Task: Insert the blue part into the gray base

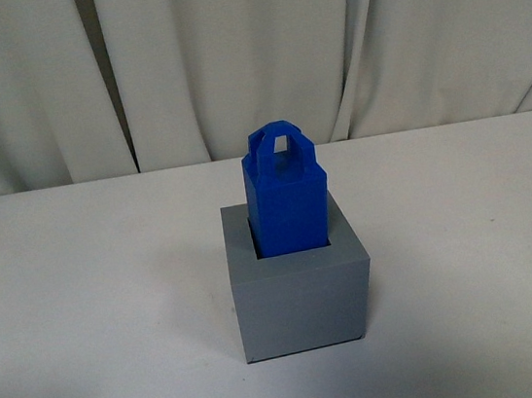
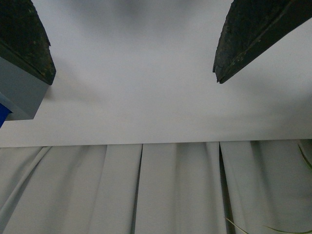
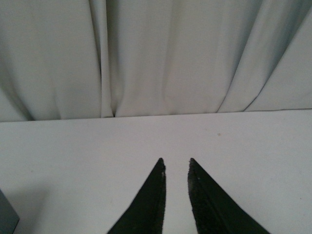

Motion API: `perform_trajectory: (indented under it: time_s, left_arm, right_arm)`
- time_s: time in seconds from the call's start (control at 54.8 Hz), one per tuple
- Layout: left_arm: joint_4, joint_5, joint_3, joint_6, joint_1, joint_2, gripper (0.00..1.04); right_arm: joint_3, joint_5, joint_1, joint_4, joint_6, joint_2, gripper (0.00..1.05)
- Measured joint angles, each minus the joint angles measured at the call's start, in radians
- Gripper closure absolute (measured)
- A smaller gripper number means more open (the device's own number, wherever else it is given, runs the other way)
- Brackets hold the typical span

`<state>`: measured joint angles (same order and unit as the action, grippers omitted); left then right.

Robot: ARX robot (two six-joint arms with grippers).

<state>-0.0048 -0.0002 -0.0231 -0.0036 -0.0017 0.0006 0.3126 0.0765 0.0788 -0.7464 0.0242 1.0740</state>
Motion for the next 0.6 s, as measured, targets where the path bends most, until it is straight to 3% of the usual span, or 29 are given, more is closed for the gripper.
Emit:
perform_trajectory:
  time_s: [0.091, 0.164, 0.237, 0.602]
  left_arm:
    - [0.000, 0.000, 0.000, 0.000, 0.000, 0.000, 0.06]
    - [0.000, 0.000, 0.000, 0.000, 0.000, 0.000, 0.06]
    - [0.000, 0.000, 0.000, 0.000, 0.000, 0.000, 0.06]
    - [0.000, 0.000, 0.000, 0.000, 0.000, 0.000, 0.06]
  right_arm:
    - [-0.043, -0.010, -0.007, -0.001, -0.005, -0.043, 1.03]
    - [-0.078, -0.069, -0.049, -0.001, -0.007, -0.083, 1.02]
    - [-0.111, -0.068, -0.073, 0.004, -0.010, -0.122, 1.02]
    - [-0.219, -0.077, -0.078, 0.087, -0.011, -0.310, 1.02]
